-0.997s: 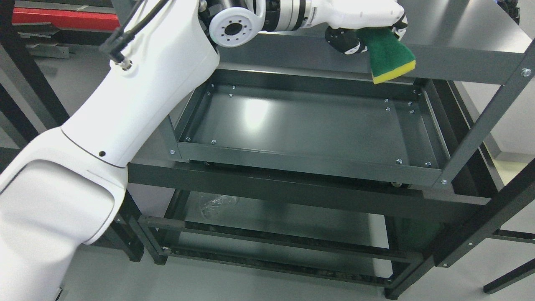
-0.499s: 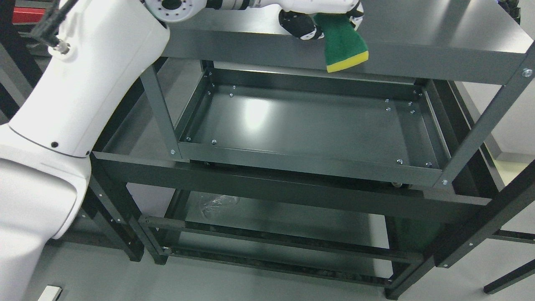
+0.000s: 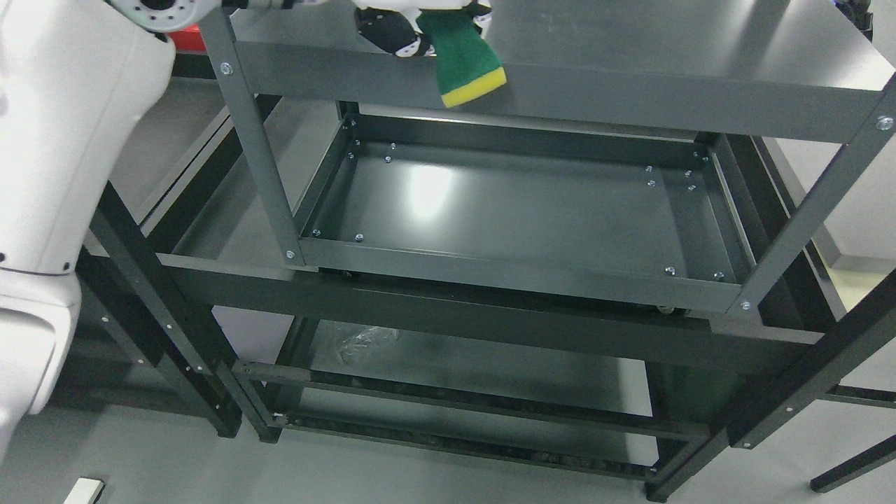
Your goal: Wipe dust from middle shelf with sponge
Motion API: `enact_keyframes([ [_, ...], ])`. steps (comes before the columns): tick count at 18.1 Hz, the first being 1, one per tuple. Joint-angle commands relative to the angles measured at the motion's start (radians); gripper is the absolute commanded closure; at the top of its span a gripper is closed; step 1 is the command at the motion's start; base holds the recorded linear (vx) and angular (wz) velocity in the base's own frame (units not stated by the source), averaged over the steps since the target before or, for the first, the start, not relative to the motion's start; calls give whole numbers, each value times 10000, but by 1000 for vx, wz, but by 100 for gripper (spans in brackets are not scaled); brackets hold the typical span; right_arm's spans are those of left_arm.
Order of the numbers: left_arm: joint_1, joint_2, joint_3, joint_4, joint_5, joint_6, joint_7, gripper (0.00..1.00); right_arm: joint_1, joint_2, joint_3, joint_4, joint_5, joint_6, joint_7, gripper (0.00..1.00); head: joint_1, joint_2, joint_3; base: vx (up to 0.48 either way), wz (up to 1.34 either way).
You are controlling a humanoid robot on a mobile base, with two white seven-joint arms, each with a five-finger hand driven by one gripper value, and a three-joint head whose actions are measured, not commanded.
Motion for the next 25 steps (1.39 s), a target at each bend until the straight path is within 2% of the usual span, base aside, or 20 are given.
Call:
enact_keyframes([
  [1, 394, 2070, 1280, -260, 580, -14, -47, 81, -10, -175, 0, -175, 0, 722, 1, 0, 0, 0, 0, 0, 0],
  [3, 395, 1750, 1447, -260, 1145, -14, -32, 82, 5, -175, 0, -175, 0, 722, 1, 0, 0, 0, 0, 0, 0],
  [5, 409, 512, 1936, -260, 1607, -14, -16, 83, 5, -175, 0, -175, 0, 722, 1, 0, 0, 0, 0, 0, 0],
  [8, 1081, -1941, 3149, -275, 2236, -14, -31, 83, 5, -175, 0, -175, 0, 722, 1, 0, 0, 0, 0, 0, 0],
  [9, 1312, -2602, 3303, -275, 2253, -14, -16, 83, -10, -175, 0, -175, 0, 722, 1, 0, 0, 0, 0, 0, 0],
  [10, 1542, -2940, 3396, -275, 2253, -14, 14, 84, -10, -175, 0, -175, 0, 722, -14, 0, 0, 0, 0, 0, 0],
  [12, 2187, -2940, 3200, -275, 2420, -14, 548, 85, -10, -175, 0, -175, 0, 722, 1, 0, 0, 0, 0, 0, 0],
  [13, 2295, -2940, 2271, -153, 2923, -14, 1615, 85, -10, -175, 0, -175, 0, 722, 1, 0, 0, 0, 0, 0, 0],
  [14, 2555, -2940, 1259, -152, 3960, 211, 3144, 85, 5, -175, 0, -175, 0, 722, 1, 0, 0, 0, 0, 1, -11],
  [15, 2937, -2940, 611, -274, 4973, 687, 4040, 85, -10, -175, 0, -175, 0, 722, 1, 0, 0, 0, 0, 1, -11],
  [17, 3673, -2940, -419, -275, 6251, 845, 4370, 85, 5, -175, 0, -175, 0, 722, 1, 0, 0, 0, 0, 0, 0],
  [21, 5972, -2940, -1586, -367, 7205, 876, 4371, 85, 5, -175, 0, -175, 0, 722, 1, 0, 0, 0, 0, 0, 0],
  [25, 7907, -2940, -1987, -520, 7834, 891, 4386, 84, 5, -175, 0, -175, 0, 722, 1, 0, 0, 0, 0, 0, 0],
])
